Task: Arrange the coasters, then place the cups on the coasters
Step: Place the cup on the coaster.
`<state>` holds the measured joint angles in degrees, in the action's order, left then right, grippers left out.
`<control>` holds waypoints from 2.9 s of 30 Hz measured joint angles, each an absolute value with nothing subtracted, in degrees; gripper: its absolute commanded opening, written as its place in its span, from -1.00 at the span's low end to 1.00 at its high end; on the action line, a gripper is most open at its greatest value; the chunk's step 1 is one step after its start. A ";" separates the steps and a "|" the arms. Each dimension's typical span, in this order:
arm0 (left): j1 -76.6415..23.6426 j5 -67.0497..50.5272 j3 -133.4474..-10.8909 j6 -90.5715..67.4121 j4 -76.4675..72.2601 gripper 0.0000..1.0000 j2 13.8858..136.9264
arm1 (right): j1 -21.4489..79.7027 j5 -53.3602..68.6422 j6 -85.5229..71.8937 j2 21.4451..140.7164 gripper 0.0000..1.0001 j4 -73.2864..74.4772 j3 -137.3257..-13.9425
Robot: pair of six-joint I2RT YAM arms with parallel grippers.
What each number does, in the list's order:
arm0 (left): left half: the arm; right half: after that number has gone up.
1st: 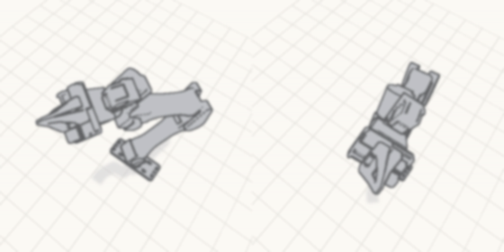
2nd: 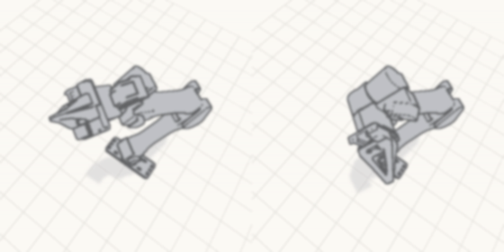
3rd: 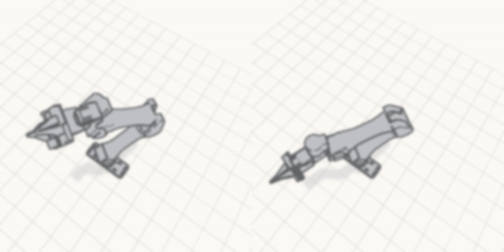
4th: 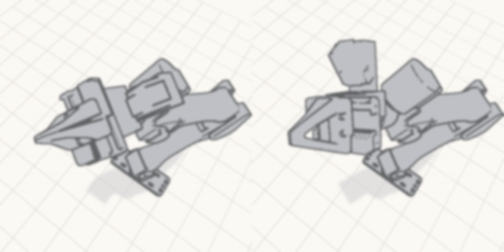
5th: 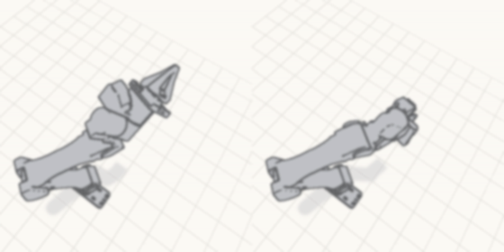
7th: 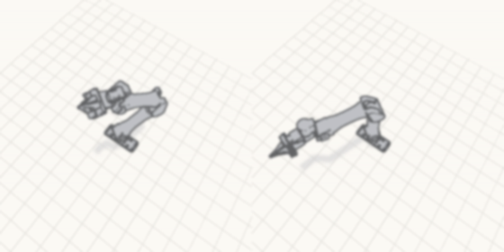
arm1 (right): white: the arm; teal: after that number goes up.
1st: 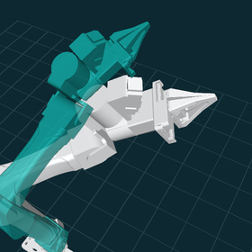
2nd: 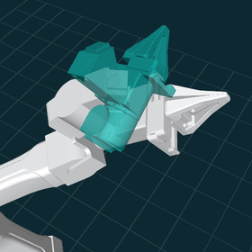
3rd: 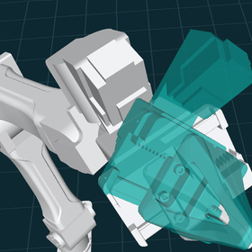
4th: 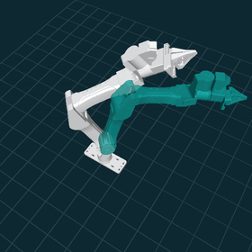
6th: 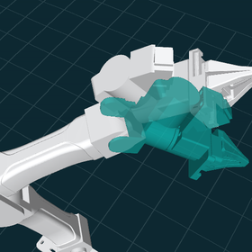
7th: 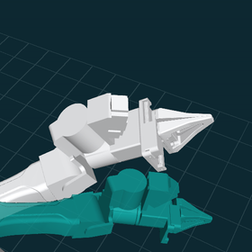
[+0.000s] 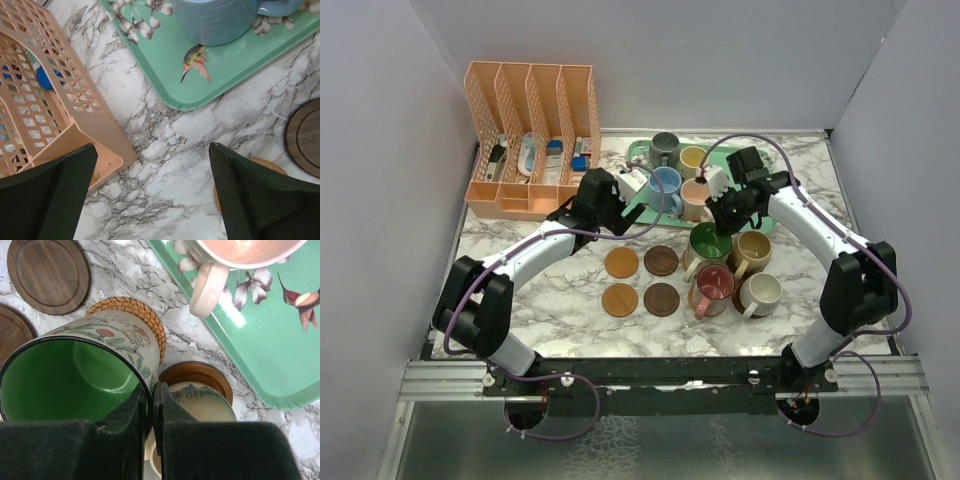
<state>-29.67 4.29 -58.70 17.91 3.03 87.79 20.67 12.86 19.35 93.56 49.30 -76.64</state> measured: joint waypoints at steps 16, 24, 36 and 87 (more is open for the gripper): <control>-29.67 4.08 -58.70 18.00 3.05 0.98 88.23 | 21.43 12.86 18.37 95.24 -0.98 48.38 -76.64; -29.67 4.03 -58.70 18.37 3.05 0.98 88.31 | 21.56 12.84 18.26 95.50 -0.98 48.27 -76.64; -29.67 3.92 -58.70 18.57 3.05 0.98 89.06 | 21.76 12.12 18.28 96.01 -0.95 47.09 -76.25; -29.67 3.11 -58.70 18.74 3.09 0.98 89.19 | 21.80 6.22 22.76 96.42 0.27 36.34 -93.30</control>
